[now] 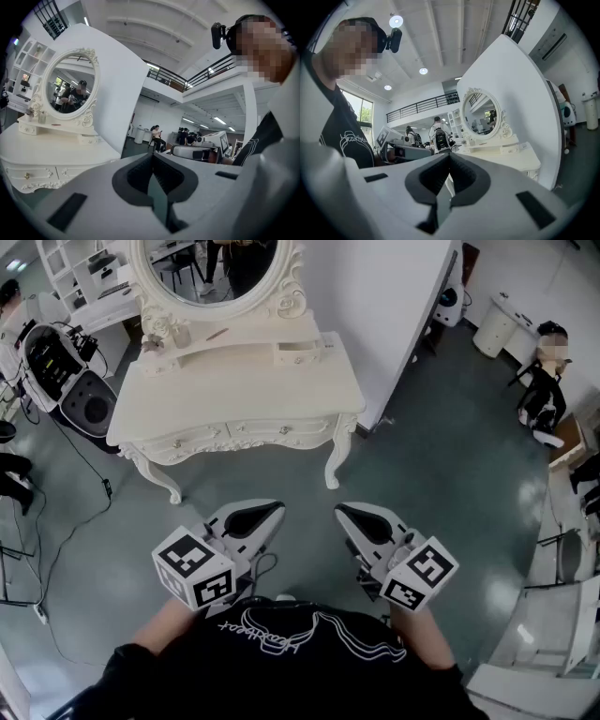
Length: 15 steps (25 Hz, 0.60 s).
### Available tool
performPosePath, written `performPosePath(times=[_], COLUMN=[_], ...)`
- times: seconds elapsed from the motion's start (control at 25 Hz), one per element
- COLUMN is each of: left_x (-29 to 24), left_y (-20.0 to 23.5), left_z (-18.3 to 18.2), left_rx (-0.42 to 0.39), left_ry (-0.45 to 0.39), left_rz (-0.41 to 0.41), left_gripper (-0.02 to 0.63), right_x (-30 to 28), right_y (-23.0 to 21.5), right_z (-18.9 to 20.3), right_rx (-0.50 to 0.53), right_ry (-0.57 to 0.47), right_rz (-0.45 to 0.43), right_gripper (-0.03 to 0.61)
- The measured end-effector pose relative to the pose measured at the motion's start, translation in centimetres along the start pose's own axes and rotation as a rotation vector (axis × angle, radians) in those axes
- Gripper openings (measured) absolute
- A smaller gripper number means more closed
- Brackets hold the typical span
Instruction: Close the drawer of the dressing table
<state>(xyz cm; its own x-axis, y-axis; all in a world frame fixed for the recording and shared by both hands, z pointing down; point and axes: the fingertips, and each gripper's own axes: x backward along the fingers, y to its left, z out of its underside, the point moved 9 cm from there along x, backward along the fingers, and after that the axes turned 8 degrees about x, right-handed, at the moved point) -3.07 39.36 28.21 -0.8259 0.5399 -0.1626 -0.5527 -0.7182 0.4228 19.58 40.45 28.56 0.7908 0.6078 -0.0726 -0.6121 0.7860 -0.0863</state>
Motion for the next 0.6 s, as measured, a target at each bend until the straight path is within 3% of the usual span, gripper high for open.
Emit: performPosePath(times=[0.48, 0.6], left_x=[1.4, 1.7], left_y=[-1.9, -2.1], left_z=[0.2, 0.3], left_rx=[-0.027, -0.022], left_ry=[-0.006, -0.006], left_rz=[0.000, -0.001], left_gripper=[0.003, 0.003], right_x=[1.8, 1.7], right_y=[1.3, 1.4], right_z=[-0.3, -0.1], right_rx=[0.028, 0.037], right_ry=[-0.023, -0.007], right_rz=[0.065, 0.077], right_gripper=[0.003, 0.116])
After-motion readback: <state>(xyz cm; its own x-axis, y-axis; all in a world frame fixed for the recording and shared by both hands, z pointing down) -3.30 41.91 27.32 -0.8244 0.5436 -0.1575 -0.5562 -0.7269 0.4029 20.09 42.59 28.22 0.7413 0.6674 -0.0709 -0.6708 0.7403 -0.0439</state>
